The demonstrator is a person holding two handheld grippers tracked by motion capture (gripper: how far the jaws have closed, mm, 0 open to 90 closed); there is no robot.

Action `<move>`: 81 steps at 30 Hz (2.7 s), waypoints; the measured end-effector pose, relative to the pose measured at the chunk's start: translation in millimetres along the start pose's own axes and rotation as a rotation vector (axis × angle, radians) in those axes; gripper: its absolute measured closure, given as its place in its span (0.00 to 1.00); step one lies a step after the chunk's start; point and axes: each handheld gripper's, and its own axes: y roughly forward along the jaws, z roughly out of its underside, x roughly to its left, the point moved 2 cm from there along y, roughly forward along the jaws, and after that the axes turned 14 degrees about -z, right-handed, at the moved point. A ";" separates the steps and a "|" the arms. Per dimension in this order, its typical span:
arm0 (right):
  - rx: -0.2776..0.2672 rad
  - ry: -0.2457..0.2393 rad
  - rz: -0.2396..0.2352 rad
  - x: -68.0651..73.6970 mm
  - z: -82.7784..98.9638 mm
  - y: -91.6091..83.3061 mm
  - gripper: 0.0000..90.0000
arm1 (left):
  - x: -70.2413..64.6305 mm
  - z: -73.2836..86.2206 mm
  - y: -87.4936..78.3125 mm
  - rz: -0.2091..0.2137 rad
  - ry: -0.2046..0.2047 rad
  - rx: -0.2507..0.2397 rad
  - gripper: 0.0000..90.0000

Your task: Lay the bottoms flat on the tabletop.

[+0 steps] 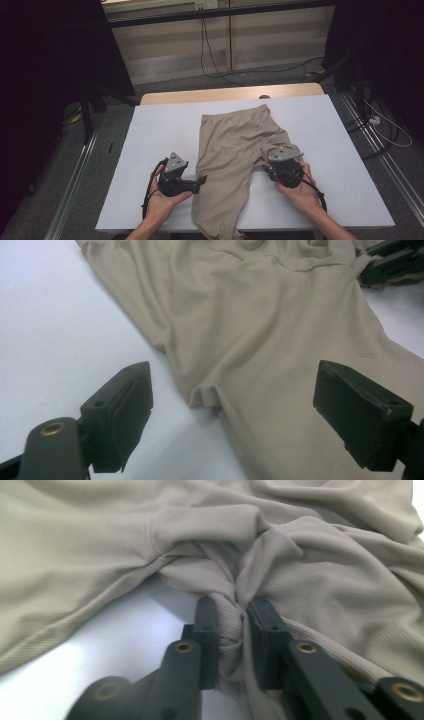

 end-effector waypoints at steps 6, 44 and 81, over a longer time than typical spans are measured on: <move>-0.077 0.050 -0.056 -5.4 2.2 -33.3 0.85 | -1.2 0.6 0.0 -0.011 0.017 0.013 0.18; -0.006 0.109 -0.151 16.6 31.9 -41.7 0.21 | -4.3 1.0 4.3 -0.001 0.030 0.027 0.18; 0.119 -0.067 -0.340 85.8 62.4 -64.1 0.84 | -4.0 0.8 3.4 -0.003 0.021 0.018 0.17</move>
